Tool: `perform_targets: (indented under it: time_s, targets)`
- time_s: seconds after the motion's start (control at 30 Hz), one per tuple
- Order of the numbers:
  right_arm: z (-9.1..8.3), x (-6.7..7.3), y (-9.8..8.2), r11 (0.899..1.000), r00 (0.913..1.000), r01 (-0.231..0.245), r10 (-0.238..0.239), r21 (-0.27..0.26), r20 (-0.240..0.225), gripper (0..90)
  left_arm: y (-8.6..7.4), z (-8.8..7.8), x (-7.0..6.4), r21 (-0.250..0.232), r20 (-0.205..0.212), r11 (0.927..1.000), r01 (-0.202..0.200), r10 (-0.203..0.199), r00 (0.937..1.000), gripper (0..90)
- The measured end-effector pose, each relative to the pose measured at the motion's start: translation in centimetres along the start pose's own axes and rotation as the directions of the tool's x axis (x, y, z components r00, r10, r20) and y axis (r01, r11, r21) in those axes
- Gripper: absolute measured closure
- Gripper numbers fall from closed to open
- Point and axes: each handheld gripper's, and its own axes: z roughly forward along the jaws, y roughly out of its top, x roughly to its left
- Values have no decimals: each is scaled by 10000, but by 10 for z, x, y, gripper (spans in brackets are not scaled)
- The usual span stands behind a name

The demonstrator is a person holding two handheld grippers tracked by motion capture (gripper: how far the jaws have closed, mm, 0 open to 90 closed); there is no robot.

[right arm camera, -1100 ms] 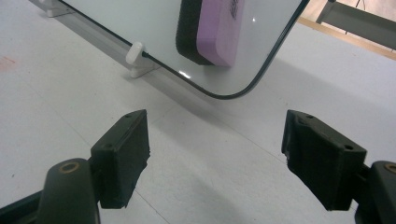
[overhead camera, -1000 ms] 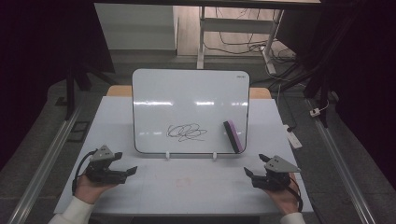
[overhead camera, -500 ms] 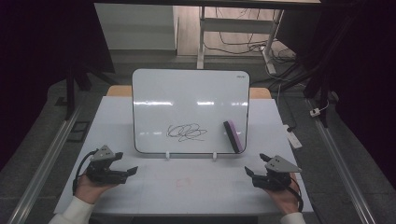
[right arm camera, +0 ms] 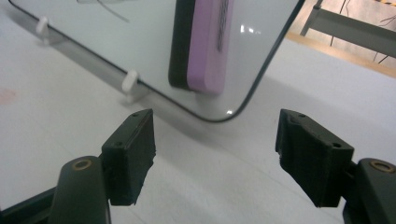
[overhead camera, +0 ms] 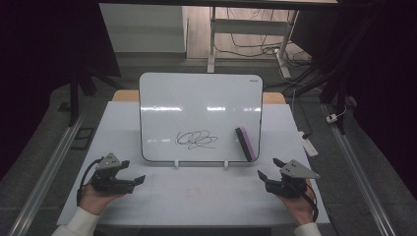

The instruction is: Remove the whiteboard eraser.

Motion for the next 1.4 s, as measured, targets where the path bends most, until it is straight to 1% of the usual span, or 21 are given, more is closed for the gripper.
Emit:
perform_targets:
  time_s: [0.07, 0.17, 0.2, 0.27, 0.33, 0.37, 0.4, 0.5, 0.67, 0.73, 0.77, 0.8, 0.87, 0.9, 0.93, 0.97, 1.03, 1.1, 1.2, 1.3, 1.4]
  targets:
    - [0, 1, 6, 10000, 9999, -12, 13, -58, 119, 300, 0, 0, 0, -13, 28, 10000, 54, -54, 10000, 155]
    - [4, 3, 15, 9999, 9999, -34, 35, -104, 108, 317, 0, -1, 1, -35, 48, 10000, 94, -94, 9999, 155]
    - [4, 3, 15, 9999, 9999, -34, 35, -104, 108, 317, 0, -2, 1, -52, 60, 9999, 116, -115, 9999, 155]
    - [10, 6, 26, 10000, 10000, -42, 42, -65, -7, 323, 0, -3, 2, -130, 98, 9996, 245, -244, 9997, 156]
    - [15, 7, 34, 10000, 10000, 58, -58, 2, 16, 325, -1, -3, 2, -139, 100, 9996, 242, -241, 9997, 156]
    - [15, 7, 34, 10000, 10000, 58, -58, 2, 16, 325, -1, -3, 2, -139, 100, 9996, 242, -241, 9997, 156]
    - [21, 9, 41, 9999, 10000, 67, -67, 123, -3, 326, -1, -3, 2, -143, 102, 9996, 244, -243, 9997, 156]
    - [29, 12, 50, 9995, 9999, 126, -127, 297, 51, 328, -1, -3, 2, -141, 121, 9996, 256, -255, 9996, 156]
    - [42, 16, 63, 9991, 9995, 242, -248, 348, 192, 344, -1, -2, 1, -106, 113, 9997, 206, -205, 9997, 156]
    - [46, 17, 64, 9989, 9994, 255, -264, 392, 221, 346, -1, -2, 1, -105, 106, 9997, 209, -208, 9997, 156]
    - [52, 20, 65, 9983, 9990, 239, -258, 527, 361, 352, -1, -2, 1, -102, 92, 9997, 210, -209, 9997, 157]
    - [55, 21, 64, 9980, 9984, 232, -262, 592, 501, 359, -1, -2, 1, -100, 80, 9997, 218, -217, 9997, 156]
    - [57, 22, 63, 9982, 9983, 189, -220, 570, 535, 371, -1, -2, 1, -104, 79, 9997, 219, -218, 9997, 157]
    - [61, 23, 61, 9974, 9985, 74, -113, 714, 541, 383, -1, -2, 2, -97, 77, 9997, 214, -213, 9997, 157]
    - [63, 24, 60, 9959, 9975, 88, -150, 896, 687, 387, -1, -2, 2, -83, 71, 9998, 206, -205, 9998, 157]
    - [64, 24, 59, 9956, 9972, 99, -168, 934, 728, 397, -2, -1, 2, -74, 82, 9997, 227, -227, 9997, 157]
    - [65, 24, 57, 9956, 9978, -55, -8, 932, 669, 418, -2, -1, 2, -61, 75, 9997, 228, -228, 9997, 157]
    - [67, 25, 56, 9943, 9976, -53, -21, 1069, 689, 439, -2, -1, 2, -80, 78, 9997, 213, -213, 9997, 157]
    - [68, 25, 54, 9934, 9965, -160, 65, 1138, 838, 499, -2, -2, 3, -80, 79, 9998, 207, -206, 9998, 157]
    - [68, 24, 53, 9936, 9941, -190, 69, 1110, 1083, 568, -2, -2, 3, -97, 66, 9997, 209, -208, 9998, 157]
    - [67, 24, 53, 9940, 9931, -220, 93, 1072, 1172, 591, -2, -3, 3, -99, 56, 9997, 208, -207, 9998, 157]
